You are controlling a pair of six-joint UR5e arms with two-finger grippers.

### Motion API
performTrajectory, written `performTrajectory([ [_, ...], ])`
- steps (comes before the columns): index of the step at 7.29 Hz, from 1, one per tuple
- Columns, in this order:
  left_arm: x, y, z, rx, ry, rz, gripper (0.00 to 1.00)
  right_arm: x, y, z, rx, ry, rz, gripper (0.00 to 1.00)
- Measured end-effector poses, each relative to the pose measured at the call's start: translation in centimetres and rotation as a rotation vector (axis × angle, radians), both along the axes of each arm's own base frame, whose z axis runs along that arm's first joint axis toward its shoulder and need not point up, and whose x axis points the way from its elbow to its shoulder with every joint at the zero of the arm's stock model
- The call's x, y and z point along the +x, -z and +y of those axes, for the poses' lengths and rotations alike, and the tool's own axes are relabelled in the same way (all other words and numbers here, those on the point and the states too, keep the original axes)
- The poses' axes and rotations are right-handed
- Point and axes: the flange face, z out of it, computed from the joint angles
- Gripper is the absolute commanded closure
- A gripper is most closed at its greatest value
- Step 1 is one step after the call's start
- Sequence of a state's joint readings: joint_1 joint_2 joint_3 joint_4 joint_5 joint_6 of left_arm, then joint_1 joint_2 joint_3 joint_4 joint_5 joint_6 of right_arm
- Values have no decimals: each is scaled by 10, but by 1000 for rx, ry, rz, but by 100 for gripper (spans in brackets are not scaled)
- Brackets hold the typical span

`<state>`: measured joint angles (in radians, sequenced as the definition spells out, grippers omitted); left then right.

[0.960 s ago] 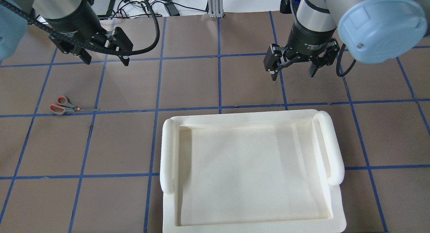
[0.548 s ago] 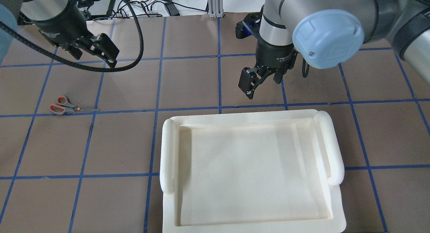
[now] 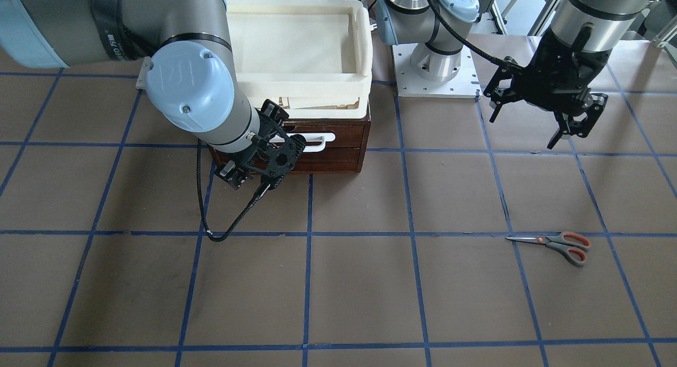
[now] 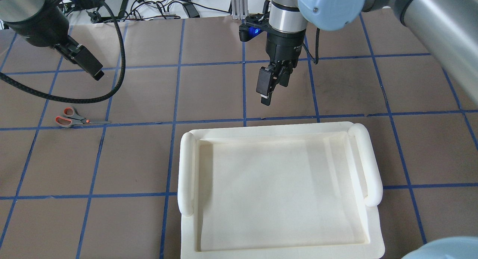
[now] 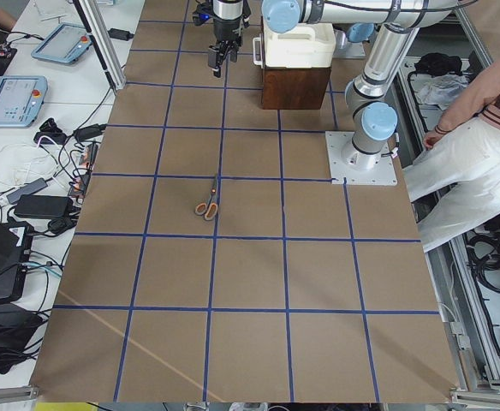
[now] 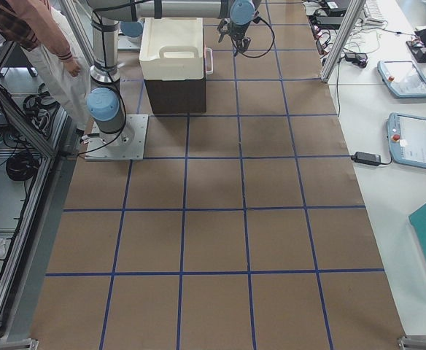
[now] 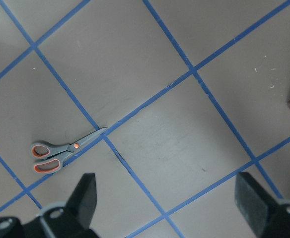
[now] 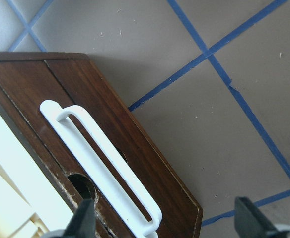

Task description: Place scissors in drawer with both arms

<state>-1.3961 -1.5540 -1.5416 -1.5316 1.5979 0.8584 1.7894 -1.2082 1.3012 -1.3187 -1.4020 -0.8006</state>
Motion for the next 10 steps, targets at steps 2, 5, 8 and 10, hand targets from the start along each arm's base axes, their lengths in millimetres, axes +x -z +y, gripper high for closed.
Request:
performTrajectory([
  [2, 33, 5, 5, 23, 231, -18, 0, 5, -2, 12, 27, -48, 15, 0],
  [5, 121, 31, 14, 86, 530, -9, 0, 10, 17, 15, -4, -78, 0, 0],
  [8, 186, 85, -16, 95, 877, -26, 0, 23, 45, 13, -44, -309, -94, 0],
  [10, 205, 139, -46, 108, 1012, -14, 0, 39, 69, 13, -25, -512, -159, 0],
])
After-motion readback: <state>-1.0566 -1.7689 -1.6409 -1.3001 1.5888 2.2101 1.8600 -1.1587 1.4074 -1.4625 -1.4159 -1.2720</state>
